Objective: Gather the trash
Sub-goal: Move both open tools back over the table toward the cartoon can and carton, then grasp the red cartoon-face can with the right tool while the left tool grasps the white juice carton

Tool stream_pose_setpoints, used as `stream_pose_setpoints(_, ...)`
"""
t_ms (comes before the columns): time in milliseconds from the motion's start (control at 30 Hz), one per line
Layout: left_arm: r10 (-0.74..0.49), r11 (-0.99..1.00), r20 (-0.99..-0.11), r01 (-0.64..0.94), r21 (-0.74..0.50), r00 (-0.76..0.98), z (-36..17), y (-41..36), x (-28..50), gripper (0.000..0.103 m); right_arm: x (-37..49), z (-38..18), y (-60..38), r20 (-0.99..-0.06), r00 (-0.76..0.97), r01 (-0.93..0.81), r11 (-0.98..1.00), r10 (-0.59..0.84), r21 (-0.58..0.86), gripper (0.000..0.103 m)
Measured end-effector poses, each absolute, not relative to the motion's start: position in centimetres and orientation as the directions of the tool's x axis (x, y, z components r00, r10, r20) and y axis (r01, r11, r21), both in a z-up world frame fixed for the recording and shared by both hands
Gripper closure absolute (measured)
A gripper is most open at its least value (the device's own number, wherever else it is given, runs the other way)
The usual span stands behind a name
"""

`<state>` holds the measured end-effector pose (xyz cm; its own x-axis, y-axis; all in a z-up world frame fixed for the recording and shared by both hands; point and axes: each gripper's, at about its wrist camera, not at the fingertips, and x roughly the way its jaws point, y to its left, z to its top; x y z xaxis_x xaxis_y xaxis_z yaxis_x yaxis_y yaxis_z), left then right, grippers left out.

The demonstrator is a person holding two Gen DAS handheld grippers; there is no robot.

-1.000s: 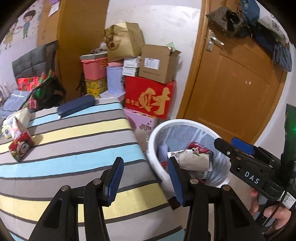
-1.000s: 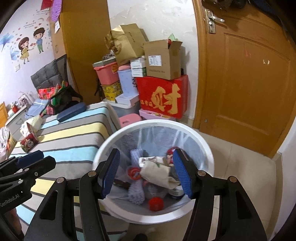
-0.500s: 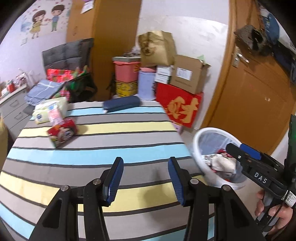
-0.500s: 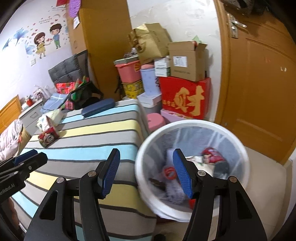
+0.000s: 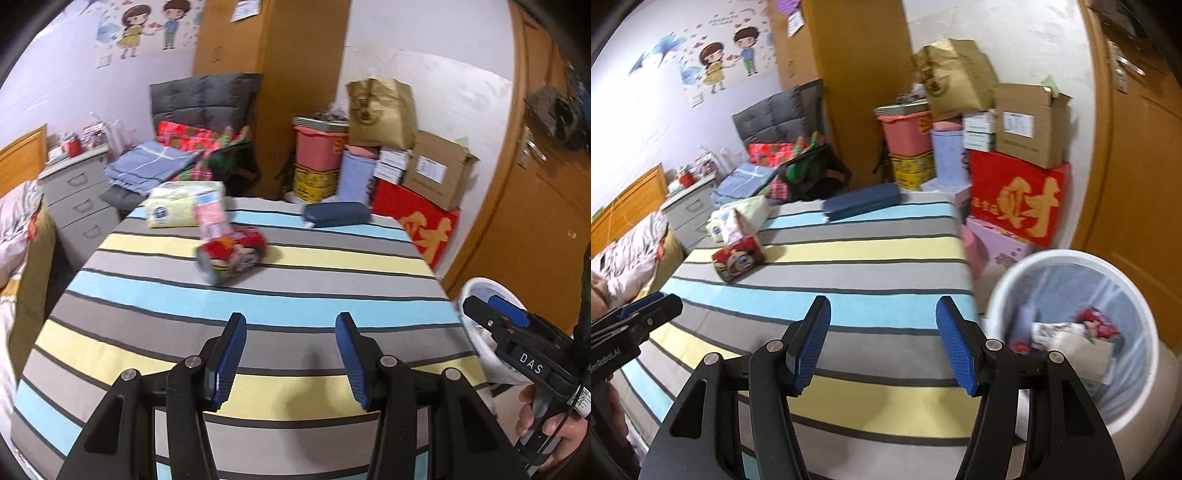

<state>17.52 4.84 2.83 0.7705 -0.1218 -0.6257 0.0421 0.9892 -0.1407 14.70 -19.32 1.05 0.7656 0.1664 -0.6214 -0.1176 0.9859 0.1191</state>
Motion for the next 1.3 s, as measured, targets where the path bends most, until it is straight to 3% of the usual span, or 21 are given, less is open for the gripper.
stream_pose_setpoints(200,-0.070,0.991,-0.628,-0.018,-0.134,0.775,2.4,9.2,18.0,0.047,16.1,0.5,-16.0,-0.642,0.736,-0.177,0.976,0.217,0.126,0.042)
stream_pose_setpoints(500,-0.032,0.989,-0.644,-0.069,-0.130,0.765,1.9,14.8,19.7,0.046,18.8,-0.4,-10.6,-0.674,0.673,-0.240,0.952,0.305,0.191,0.042)
stream_pose_setpoints(633,-0.019,0.988,-0.647,-0.085,-0.129,0.762,1.6,16.8,20.9,0.040,20.2,-0.7,-8.1,-0.688,0.653,-0.261,0.947,0.317,0.189,0.042)
stream_pose_setpoints(1133,-0.056,0.977,-0.660,-0.096,-0.191,0.749,0.7,21.9,25.7,0.040,25.8,-2.3,-4.0,-0.734,0.591,-0.170,0.941,0.336,0.294,0.042)
stream_pose_setpoints(1233,-0.034,0.977,-0.666,-0.114,-0.178,0.745,0.3,22.3,26.4,0.040,26.3,-2.9,-3.2,-0.741,0.556,-0.174,0.924,0.378,0.341,0.028)
stream_pose_setpoints(1300,-0.054,0.973,-0.669,-0.111,-0.202,0.741,0.1,22.5,26.7,0.040,26.6,-2.9,-2.7,-0.746,0.545,-0.175,0.922,0.382,0.344,0.026)
